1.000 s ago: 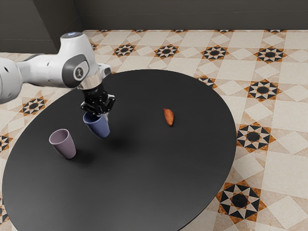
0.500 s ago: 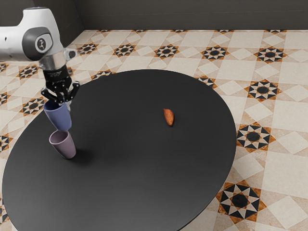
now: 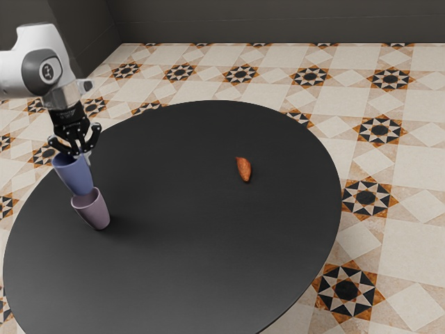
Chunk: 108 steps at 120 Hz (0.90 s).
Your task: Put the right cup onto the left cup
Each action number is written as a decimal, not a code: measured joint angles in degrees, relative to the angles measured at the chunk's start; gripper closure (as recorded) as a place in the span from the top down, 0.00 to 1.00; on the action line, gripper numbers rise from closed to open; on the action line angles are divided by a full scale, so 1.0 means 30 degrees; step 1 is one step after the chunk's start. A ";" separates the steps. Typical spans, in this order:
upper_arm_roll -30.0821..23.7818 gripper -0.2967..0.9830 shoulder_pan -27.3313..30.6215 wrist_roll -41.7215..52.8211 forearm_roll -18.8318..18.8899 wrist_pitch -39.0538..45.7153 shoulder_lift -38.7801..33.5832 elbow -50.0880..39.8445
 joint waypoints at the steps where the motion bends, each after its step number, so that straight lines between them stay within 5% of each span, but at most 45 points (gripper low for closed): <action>1: 0.0012 0.16 0.0004 0.0003 -0.0012 0.0033 0.0001 -0.0016; 108: 0.0769 0.15 -0.0238 0.0347 -0.0557 0.1133 -0.0967 -0.1574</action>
